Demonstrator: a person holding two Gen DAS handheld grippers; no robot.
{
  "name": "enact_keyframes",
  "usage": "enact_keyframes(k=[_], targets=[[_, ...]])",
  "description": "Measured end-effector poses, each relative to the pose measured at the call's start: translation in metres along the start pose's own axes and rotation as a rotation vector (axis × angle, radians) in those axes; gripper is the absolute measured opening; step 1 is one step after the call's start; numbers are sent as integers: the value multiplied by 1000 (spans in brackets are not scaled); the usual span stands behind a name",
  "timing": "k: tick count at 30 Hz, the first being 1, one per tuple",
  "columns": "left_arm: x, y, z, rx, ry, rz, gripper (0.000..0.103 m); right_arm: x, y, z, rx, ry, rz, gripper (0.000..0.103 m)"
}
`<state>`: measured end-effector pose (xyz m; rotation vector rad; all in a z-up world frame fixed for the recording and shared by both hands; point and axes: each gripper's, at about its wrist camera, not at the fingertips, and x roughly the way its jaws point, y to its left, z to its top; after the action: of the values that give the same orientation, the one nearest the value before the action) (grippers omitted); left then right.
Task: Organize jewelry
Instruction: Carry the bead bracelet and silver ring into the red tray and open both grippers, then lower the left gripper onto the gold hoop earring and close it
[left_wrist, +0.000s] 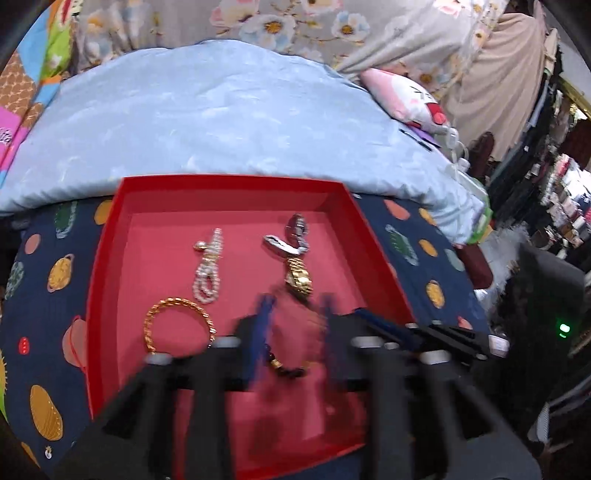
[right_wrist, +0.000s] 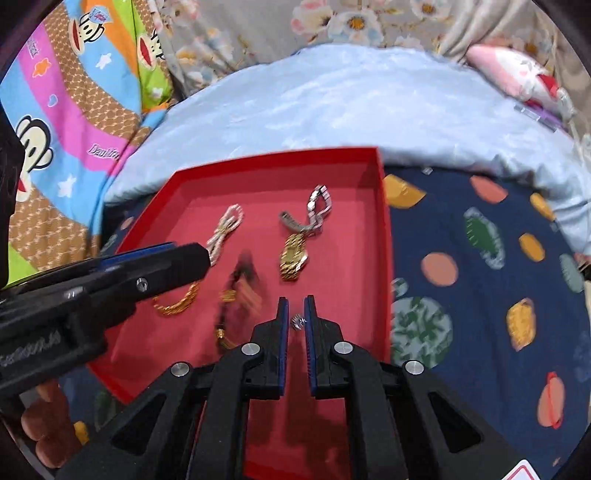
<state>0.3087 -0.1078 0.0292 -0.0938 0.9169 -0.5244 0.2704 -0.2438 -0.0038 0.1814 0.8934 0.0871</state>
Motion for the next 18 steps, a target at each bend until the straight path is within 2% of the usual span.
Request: enact_keyframes(k=[3,8,9,12,16,18], targets=[[-15,1,-2,11,-57,76,52,-16,-4,-1,19,-47,-6,20],[-57,1,-19,42,-104,204,52,-60,-9,-16,40,-97,-12,23],[-67,1,-25,45,-109,220,52,-68,-9,-22,41,-101,-18,26],[-92,3,-49,46,-115,256,53,-95,-8,-44,28,-114,-53,34],[-114,0,-82,56,-109,297,54,-122,-5,-81,30,-98,-66,34],[-122,2,-102,31,-83,279,54,-131,-2,-99,24,-87,-75,34]])
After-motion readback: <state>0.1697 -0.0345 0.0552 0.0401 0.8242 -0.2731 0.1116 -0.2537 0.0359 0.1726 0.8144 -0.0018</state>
